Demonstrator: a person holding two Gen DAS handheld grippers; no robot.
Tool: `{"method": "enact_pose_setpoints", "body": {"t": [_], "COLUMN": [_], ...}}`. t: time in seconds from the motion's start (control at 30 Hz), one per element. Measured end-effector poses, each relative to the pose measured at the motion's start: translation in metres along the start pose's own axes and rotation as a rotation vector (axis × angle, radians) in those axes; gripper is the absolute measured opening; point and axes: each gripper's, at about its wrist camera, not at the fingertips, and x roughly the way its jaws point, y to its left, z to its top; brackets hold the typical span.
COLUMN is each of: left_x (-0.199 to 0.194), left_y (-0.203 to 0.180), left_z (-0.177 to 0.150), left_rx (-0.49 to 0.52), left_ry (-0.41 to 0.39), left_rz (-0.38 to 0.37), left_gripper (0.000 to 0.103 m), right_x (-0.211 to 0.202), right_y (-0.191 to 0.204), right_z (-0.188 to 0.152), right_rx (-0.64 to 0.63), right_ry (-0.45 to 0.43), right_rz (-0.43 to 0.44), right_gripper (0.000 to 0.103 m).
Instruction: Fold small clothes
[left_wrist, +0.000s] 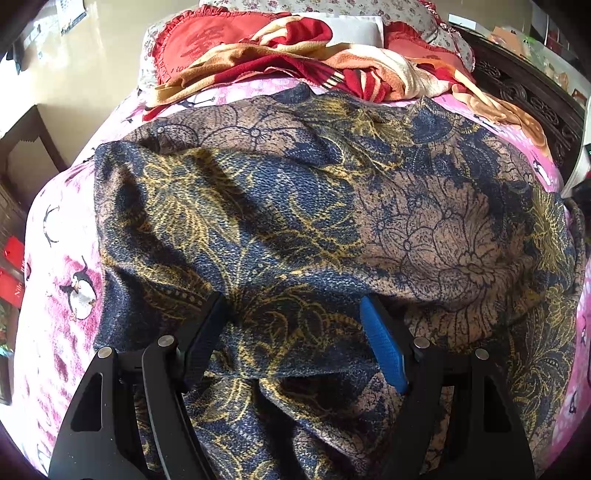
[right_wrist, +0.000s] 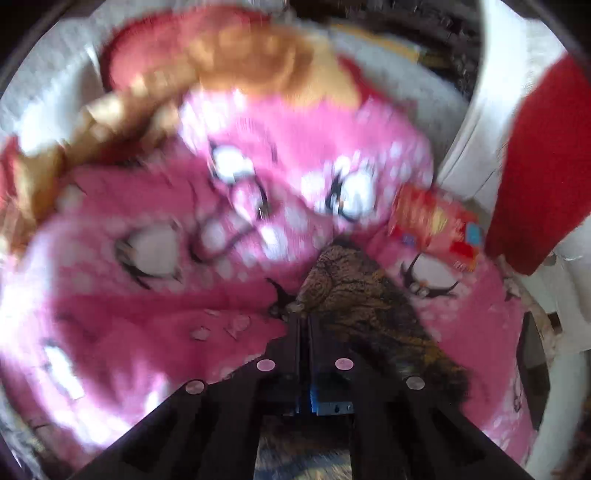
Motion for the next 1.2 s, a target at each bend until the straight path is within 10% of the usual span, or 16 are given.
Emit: {"method": "enact_pose_setpoints", "body": {"t": [0.33, 0.7, 0.87, 0.93, 1.03, 1.2], "left_x": [-0.036, -0.097, -0.103, -0.100, -0.089, -0.073], "left_y": [0.022, 0.077, 0.098, 0.098, 0.097, 0.082], "left_z": [0.011, 0.023, 0.016, 0.012, 0.008, 0.006], "left_rx": [-0.091, -0.213, -0.226, -0.199, -0.194, -0.197], "left_ry": [-0.087, -0.230, -0.228, -0.226, -0.204, -0.168], "left_rz": [-0.013, 0.024, 0.043, 0.059, 0.050, 0.013], "left_gripper": [0.075, 0.075, 0.075, 0.075, 0.075, 0.075], "right_x": [-0.180, -0.281, -0.268, -0.259, -0.236, -0.166], "right_y": [-0.030, 0.203, 0.284, 0.275, 0.246, 0.229], "right_z": [-0.016, -0.078, -0.116, -0.124, -0.134, -0.153], "right_rx": [0.080, -0.394, -0.600, -0.606, -0.609, -0.622], "right_ry": [-0.379, -0.292, -0.220, -0.221, -0.267, -0.210], "right_rz": [0.672, 1.198, 1.065, 1.020, 0.850, 0.665], "right_gripper": [0.002, 0.002, 0.003, 0.011, 0.053, 0.054]}}
